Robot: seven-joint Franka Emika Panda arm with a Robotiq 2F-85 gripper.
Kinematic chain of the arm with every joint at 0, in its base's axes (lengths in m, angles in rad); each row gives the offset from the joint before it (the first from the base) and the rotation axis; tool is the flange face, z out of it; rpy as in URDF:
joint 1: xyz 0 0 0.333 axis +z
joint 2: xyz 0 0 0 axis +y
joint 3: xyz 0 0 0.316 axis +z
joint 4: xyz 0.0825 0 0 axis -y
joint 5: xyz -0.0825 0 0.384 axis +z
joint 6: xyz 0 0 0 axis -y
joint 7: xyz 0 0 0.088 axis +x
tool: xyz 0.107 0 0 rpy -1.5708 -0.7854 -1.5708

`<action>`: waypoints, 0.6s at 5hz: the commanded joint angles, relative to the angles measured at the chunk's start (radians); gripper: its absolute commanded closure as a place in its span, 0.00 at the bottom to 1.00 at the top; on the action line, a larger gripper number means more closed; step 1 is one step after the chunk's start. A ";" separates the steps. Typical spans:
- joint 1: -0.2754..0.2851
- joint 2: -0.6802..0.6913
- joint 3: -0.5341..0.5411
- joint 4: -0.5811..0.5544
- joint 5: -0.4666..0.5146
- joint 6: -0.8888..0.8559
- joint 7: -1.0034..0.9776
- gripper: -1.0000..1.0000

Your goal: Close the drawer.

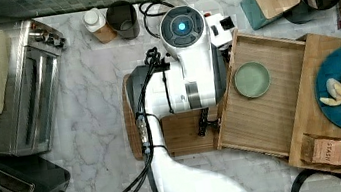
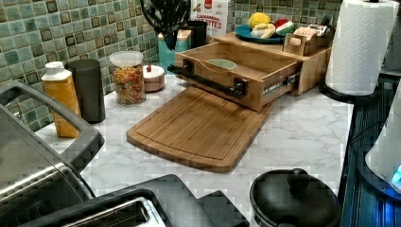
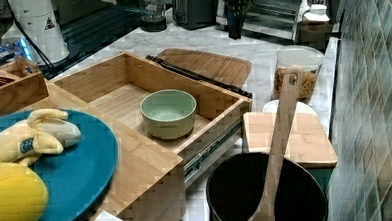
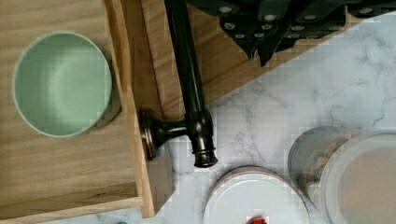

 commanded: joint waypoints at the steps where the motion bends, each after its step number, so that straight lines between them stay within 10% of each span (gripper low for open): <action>1: 0.036 0.041 0.014 -0.012 -0.051 0.037 -0.014 1.00; 3: 0.047 0.089 -0.002 -0.022 -0.105 0.066 0.001 1.00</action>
